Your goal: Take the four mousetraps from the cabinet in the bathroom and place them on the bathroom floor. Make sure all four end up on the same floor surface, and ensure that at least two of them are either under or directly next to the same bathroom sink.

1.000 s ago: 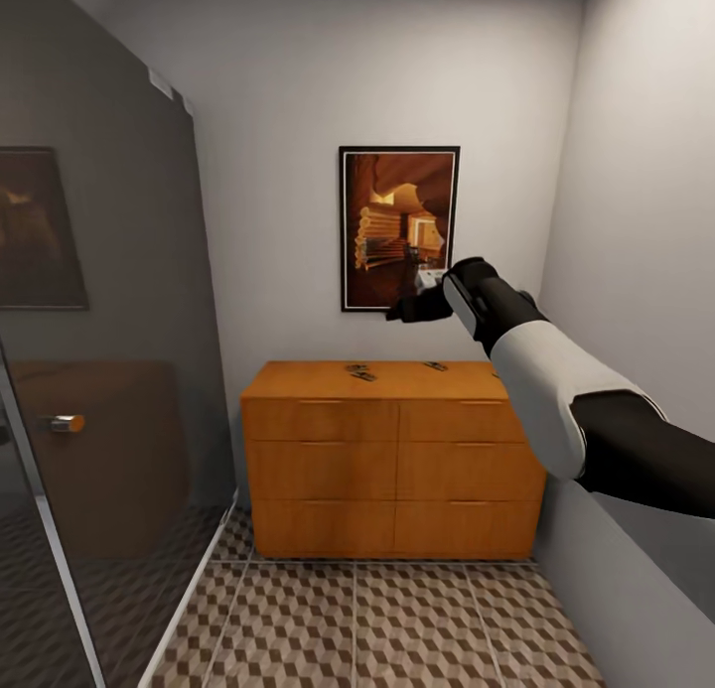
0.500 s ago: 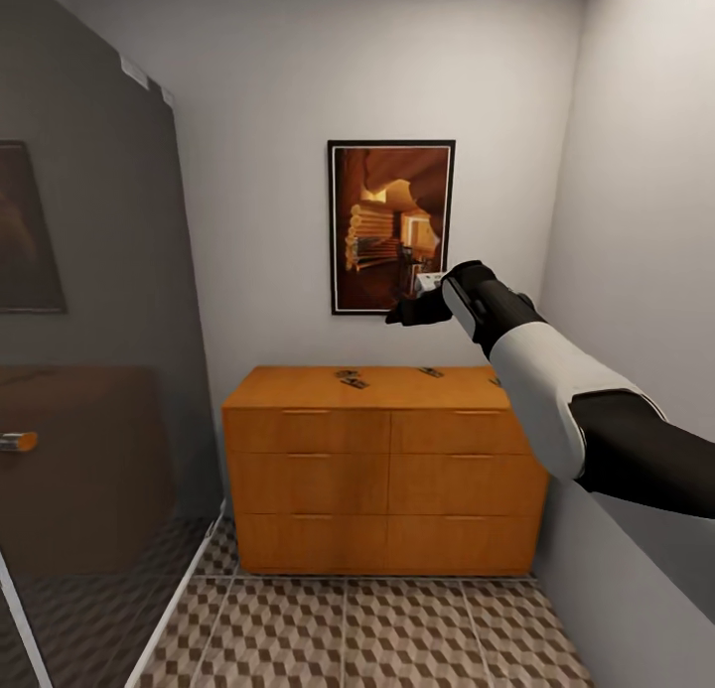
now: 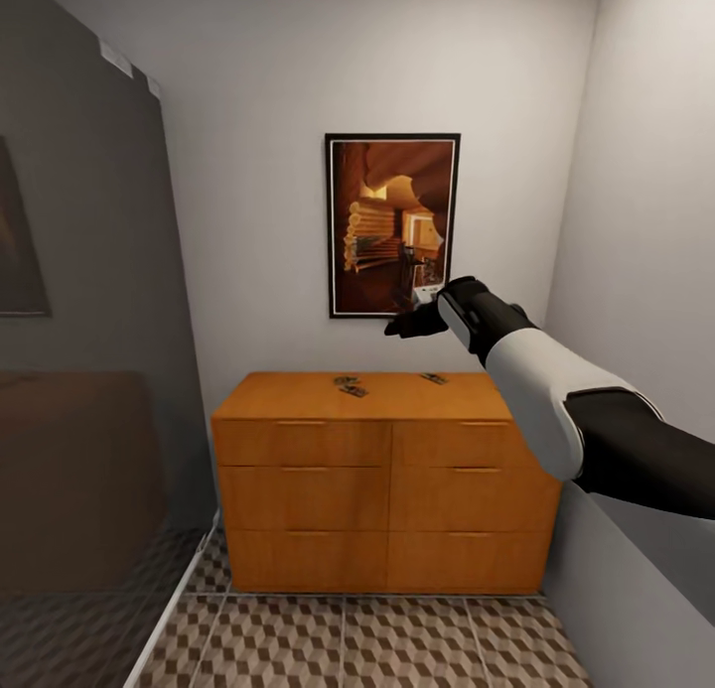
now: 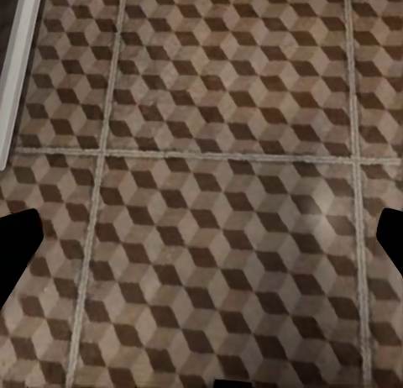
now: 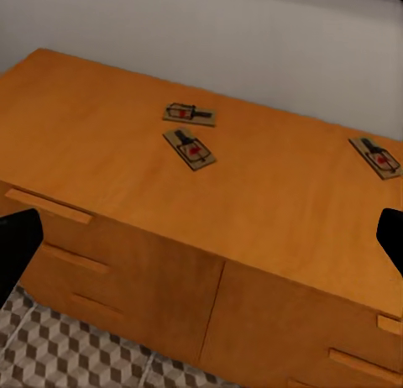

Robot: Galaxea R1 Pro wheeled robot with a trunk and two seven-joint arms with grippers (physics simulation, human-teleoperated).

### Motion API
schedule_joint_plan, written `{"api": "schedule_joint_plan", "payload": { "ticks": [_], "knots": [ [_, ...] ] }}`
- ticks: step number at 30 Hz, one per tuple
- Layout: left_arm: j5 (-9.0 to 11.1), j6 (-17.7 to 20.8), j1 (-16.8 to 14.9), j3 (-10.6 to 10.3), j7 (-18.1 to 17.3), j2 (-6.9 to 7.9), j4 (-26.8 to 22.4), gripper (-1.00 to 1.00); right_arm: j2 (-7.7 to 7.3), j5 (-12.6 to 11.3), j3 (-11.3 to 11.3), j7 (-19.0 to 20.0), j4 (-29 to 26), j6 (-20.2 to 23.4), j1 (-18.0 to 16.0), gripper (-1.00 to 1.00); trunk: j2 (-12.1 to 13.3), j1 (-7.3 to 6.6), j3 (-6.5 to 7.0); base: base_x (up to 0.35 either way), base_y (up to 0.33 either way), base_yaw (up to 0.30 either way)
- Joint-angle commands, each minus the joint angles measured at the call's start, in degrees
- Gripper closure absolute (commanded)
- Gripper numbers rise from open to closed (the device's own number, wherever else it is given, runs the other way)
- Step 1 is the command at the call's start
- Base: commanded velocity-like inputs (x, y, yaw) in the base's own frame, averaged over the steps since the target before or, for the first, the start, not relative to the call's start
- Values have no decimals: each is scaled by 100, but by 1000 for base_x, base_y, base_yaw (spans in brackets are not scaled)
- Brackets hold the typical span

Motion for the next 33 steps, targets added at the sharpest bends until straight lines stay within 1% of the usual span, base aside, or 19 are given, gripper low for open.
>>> {"api": "schedule_joint_plan", "payload": {
  "ticks": [1, 11, 20, 22, 26, 33],
  "knots": [
    [-2, -18, -4, 3, 10, -1, 3, -100, -2, 68, 28, 49, 11, 10, -3, -100, -4, 2, -7, 188, 0, 0],
    [-2, -18, -4, 3, 10, -1, 3, -100, -3, 87, 26, 61, 111, -204, 21, -100, -4, 2, -7, 185, 0, 0],
    [-3, -18, -4, 3, 10, -1, 3, -100, 2, 88, 27, 77, 115, -224, 137, -100, -4, 2, -7, 149, 0, 0],
    [-2, -18, -4, 3, 10, 1, 3, -100, 31, 87, 29, 83, 119, -225, 179, -100, -4, 2, -7, 139, 0, 0],
    [-2, -18, -4, 3, 10, 1, 3, -100, 44, 93, 29, 85, 117, -225, 261, -100, -4, 2, -7, 138, 0, 0],
    [-4, -18, -4, 3, 10, 0, 3, -100, 31, 96, 26, 93, 116, -256, 304, -100, -4, 2, -7, 138, 0, 0]
  ]
}}
